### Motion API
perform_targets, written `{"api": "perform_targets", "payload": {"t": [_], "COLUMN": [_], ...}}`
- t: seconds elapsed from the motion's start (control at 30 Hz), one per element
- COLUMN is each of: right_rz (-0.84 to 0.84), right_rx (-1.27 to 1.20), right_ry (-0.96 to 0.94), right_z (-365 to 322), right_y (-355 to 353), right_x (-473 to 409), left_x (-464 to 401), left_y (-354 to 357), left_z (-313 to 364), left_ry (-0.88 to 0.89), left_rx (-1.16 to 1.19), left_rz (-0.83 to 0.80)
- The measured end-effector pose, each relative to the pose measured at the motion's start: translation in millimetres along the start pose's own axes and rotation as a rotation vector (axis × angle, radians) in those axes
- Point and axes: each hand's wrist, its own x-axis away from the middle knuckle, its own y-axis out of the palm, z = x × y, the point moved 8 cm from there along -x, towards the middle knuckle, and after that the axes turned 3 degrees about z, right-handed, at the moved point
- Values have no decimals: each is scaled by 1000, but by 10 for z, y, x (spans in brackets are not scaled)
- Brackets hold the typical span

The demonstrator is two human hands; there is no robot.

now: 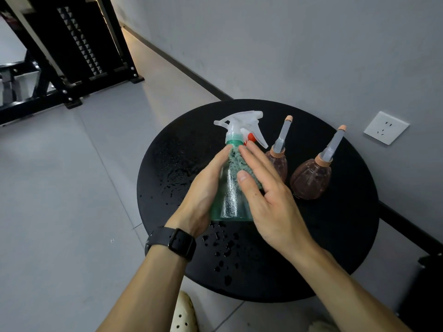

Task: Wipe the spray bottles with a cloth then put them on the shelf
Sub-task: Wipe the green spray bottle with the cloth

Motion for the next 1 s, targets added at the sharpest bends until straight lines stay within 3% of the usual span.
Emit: {"api": "perform_targets", "payload": {"t": [0.33,0.6,0.7,1.0], "right_rz": [-80,119,180,179], "right_rx": [-49,-279,-236,45], "right_ry": [10,76,20,-202], "right_z": [29,71,17,-136], "right_y": [148,-18,-91,127], "right_x": [184,100,75,41], "left_x": [9,4,-15,-74], "left_y": [-355,-375,-406,-273], "left_z": [82,108,91,-103], "left_ry": [23,36,68,-55], "left_rx": [238,544,524,532], "left_rz": [251,270,288,187]}}
